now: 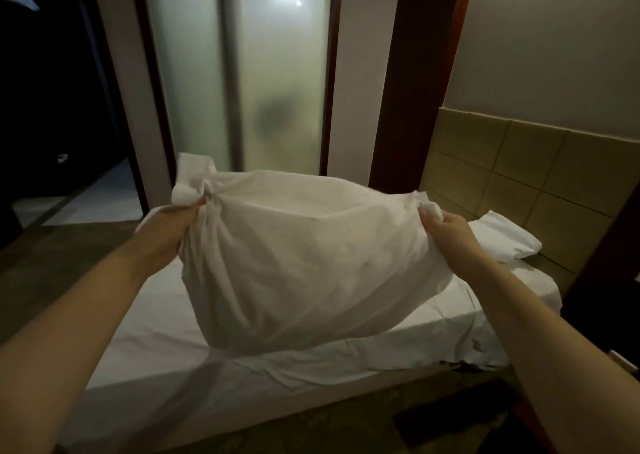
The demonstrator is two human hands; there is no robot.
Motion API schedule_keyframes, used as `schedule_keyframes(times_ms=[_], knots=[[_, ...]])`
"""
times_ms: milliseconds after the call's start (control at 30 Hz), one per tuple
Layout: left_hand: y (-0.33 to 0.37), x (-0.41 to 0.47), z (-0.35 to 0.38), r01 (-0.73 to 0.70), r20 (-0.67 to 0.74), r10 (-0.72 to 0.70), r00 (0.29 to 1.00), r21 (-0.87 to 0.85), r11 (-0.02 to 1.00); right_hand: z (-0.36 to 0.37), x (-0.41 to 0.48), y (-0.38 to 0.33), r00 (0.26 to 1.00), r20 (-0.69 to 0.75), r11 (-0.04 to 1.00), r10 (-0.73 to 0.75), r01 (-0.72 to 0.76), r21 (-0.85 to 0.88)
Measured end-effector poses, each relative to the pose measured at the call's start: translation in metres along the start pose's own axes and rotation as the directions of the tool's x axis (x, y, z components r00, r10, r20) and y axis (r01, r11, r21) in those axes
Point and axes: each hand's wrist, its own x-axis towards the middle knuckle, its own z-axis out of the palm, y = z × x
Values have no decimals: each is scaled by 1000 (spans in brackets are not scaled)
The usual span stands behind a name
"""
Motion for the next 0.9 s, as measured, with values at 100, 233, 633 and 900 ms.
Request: schedule_keyframes(times_ms=[100, 233, 633, 900], knots=[[-26, 2, 8, 193, 200, -204, 958, 76, 978, 10, 17, 38, 941, 248, 891, 232, -102, -443], [-76, 4, 22, 311, 273, -337, 901, 134, 941, 21, 27, 84, 757, 460, 832, 464, -194, -520], [-158, 100, 56, 394, -8, -401, 916, 202, 897, 79, 116, 144, 962, 171, 974, 212, -195, -114], [-209, 307, 58, 414, 17, -414, 910, -81, 907, 185, 327, 156, 992, -7, 990, 129, -130, -60]])
